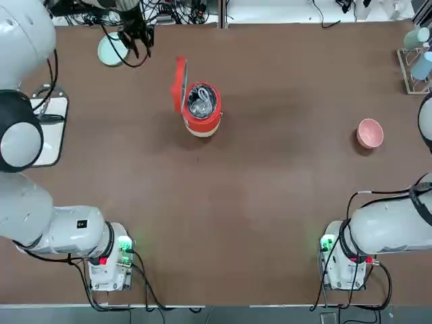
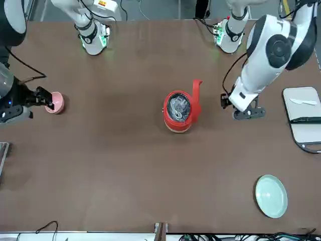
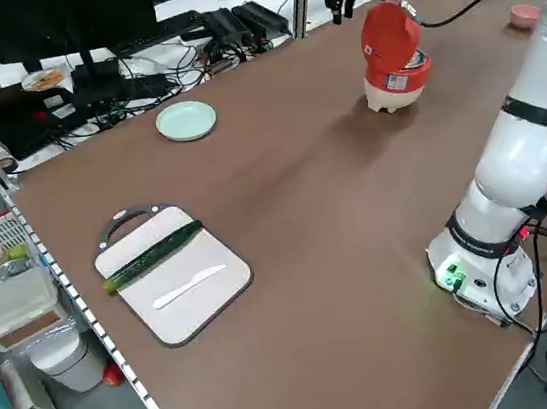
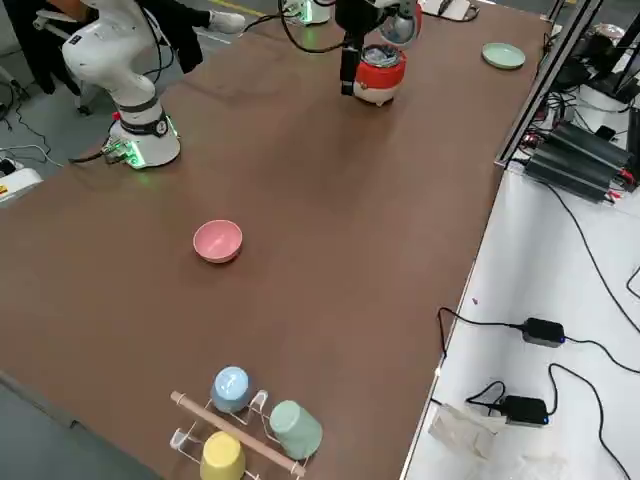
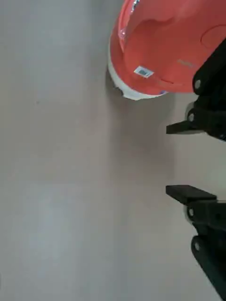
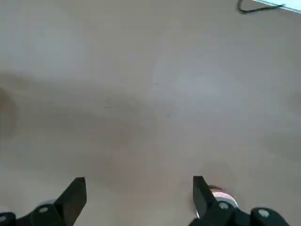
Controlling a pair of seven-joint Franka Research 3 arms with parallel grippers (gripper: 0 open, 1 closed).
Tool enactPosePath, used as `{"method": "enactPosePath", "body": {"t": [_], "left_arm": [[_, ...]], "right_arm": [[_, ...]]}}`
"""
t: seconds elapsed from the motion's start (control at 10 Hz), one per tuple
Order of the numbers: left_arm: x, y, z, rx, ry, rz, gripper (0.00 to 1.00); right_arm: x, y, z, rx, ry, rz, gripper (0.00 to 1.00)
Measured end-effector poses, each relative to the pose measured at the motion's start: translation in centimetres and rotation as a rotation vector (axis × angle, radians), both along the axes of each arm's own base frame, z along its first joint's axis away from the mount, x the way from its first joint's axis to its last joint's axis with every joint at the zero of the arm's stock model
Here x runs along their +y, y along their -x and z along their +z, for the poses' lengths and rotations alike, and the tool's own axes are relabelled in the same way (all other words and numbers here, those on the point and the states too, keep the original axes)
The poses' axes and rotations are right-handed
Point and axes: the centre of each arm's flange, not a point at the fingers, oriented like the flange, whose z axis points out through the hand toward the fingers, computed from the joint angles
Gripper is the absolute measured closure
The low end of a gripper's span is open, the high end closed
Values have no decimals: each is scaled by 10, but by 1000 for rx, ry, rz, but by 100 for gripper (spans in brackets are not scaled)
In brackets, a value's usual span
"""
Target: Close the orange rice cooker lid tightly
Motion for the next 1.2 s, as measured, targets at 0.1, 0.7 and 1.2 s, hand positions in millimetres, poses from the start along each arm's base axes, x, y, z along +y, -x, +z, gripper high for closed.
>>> {"method": "enactPosePath", "body": {"t": [0.1, 0.7, 1.2], "left_arm": [[-16, 5, -10, 19, -2, 13, 68], [-112, 47, -19, -2, 46, 95, 99], [-190, 81, -74, -28, 140, 177, 99]], "right_arm": [[-3, -2, -7, -10, -60, 118, 0], [-16, -26, -146, -345, -565, 771, 2], [34, -9, -296, -667, -917, 946, 19]]}}
